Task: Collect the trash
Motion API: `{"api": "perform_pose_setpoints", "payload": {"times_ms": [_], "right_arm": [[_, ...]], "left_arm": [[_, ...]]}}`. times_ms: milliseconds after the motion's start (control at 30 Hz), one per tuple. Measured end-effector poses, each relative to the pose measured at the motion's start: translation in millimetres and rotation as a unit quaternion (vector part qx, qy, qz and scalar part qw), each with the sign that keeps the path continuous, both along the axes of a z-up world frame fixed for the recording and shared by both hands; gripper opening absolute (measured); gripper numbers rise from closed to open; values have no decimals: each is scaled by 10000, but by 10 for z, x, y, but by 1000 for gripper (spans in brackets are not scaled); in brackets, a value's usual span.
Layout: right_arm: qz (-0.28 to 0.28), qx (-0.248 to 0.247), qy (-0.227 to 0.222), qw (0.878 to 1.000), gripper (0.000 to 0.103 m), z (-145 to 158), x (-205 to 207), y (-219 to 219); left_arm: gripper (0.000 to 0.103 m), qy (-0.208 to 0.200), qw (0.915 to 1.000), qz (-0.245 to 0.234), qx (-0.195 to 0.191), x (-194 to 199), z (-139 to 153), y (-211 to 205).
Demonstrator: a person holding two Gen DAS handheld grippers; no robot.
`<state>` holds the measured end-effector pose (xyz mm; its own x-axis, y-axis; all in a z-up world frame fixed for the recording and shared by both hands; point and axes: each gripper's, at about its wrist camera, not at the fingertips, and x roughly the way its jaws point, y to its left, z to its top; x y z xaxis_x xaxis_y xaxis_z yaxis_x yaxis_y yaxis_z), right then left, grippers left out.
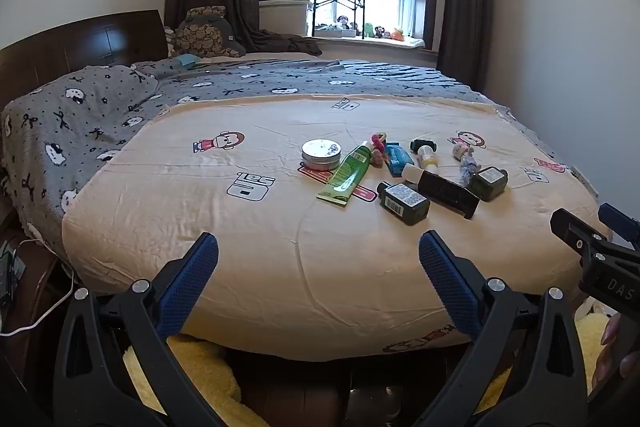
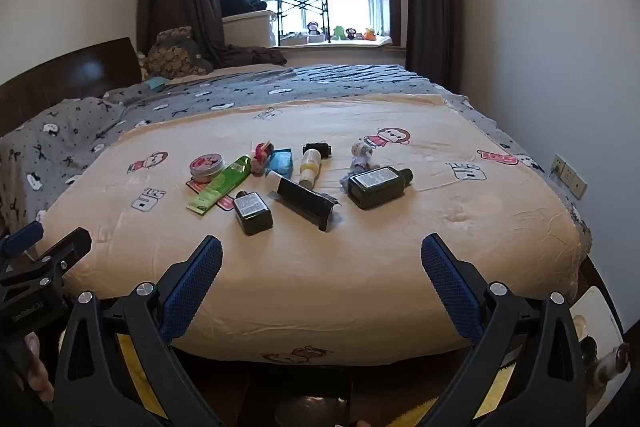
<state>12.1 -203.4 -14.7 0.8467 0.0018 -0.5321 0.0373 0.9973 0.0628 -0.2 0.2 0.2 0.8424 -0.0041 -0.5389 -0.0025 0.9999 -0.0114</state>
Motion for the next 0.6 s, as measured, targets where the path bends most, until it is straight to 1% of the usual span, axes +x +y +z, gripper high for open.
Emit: {"api": "perform_pose_setpoints", "payload": {"times_ms": [267,300,533,600], "right_arm": [[-3,-51,-106,9999,100,12,-15,5],[-4,-14,-7,10000,100,-38,24,1],[12,-4,-34,10000,100,9,33,-21],[4,-15,-64,10000,100,10,-7,1]], "left_arm": [[95,2,10000,-25,-22,1,3,-4],[95,-6,10000,-37,-18,-38,38,34],[95,-22,10000,-69,-9,-51,78,72],[95,-26,10000,-27,-15,-12,54,-10]]}}
